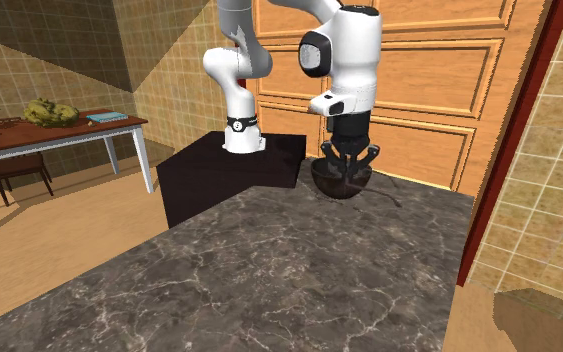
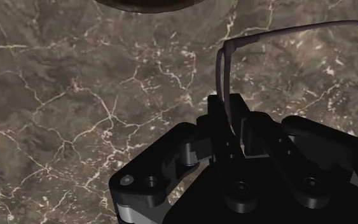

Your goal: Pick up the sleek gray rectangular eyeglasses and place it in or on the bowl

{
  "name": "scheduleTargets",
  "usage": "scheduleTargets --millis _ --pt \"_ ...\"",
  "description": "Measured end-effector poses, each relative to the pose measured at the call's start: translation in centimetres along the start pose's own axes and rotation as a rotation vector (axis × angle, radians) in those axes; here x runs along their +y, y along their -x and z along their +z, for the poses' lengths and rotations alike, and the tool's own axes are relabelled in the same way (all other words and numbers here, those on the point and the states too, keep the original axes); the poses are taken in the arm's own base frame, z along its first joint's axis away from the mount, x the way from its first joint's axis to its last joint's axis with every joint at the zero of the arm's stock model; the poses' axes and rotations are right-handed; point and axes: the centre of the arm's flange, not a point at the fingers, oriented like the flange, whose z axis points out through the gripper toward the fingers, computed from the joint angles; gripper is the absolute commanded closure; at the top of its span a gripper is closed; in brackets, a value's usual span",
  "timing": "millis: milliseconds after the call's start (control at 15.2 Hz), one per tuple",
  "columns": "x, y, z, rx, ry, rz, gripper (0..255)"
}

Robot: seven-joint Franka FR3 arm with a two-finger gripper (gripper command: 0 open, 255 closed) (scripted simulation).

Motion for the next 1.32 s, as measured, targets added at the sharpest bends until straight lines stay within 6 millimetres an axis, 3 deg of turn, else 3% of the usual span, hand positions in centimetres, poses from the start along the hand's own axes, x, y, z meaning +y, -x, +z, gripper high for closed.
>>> scheduleTargets --millis 528,1320 --pt "0.3 0.9 -3.5 0.000 0.000 0.000 255" --pt "8.2 13.9 -1.6 -0.001 0.001 -0.002 255"
